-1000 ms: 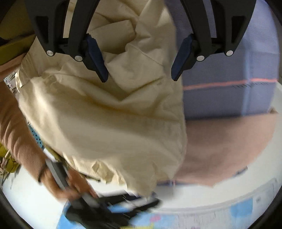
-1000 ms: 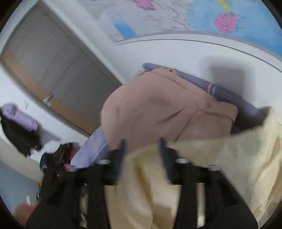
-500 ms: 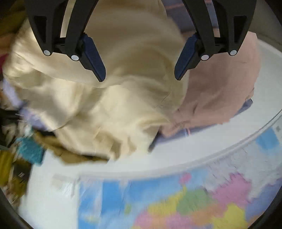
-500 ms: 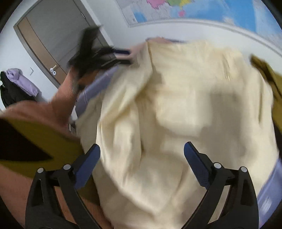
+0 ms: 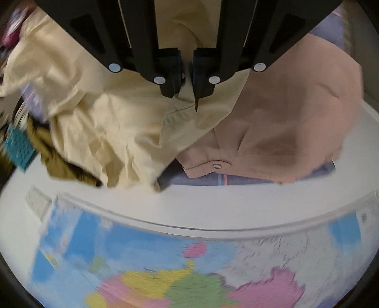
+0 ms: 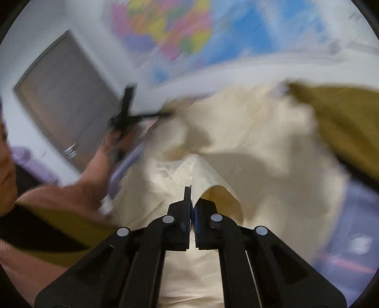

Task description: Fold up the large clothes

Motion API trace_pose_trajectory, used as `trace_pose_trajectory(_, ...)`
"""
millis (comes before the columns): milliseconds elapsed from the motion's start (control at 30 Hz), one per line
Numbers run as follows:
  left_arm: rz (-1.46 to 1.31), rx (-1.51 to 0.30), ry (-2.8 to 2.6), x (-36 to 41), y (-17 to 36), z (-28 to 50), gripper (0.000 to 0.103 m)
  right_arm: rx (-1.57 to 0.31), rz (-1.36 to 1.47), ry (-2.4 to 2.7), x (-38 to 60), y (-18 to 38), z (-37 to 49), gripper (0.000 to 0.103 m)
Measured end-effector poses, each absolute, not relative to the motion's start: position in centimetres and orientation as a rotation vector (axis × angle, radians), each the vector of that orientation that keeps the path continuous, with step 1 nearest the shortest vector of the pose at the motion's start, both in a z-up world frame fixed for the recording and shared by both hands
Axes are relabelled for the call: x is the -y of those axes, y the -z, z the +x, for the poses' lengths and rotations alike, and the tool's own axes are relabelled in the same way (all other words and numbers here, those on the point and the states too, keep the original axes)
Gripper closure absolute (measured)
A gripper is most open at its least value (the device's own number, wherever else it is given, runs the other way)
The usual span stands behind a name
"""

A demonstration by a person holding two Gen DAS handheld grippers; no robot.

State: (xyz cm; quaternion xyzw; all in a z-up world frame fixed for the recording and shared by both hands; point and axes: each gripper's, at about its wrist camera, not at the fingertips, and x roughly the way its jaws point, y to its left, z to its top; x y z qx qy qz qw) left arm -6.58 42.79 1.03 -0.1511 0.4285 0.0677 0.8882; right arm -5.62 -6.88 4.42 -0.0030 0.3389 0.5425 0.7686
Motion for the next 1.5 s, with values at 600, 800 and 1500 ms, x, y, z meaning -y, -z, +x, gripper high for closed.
trace_pose_trajectory(600,-0.203,-0.770,-0.142,-40.5,-1.4,-12.8,0.033,-0.881,-0.006,-0.924,5.3,3.1,-1.5,0.061)
trace_pose_trajectory(800,-0.042,-0.802,0.053,-33.8,0.0,-14.3,0.033,-0.794,0.080,-0.926,5.1,1.0,0.5,0.101)
trace_pose_trajectory(1500,0.030,-0.996,-0.036,-32.0,5.0,-10.2,0.031,-0.690,-0.172,-0.945,-1.9,1.3,-2.2,0.052)
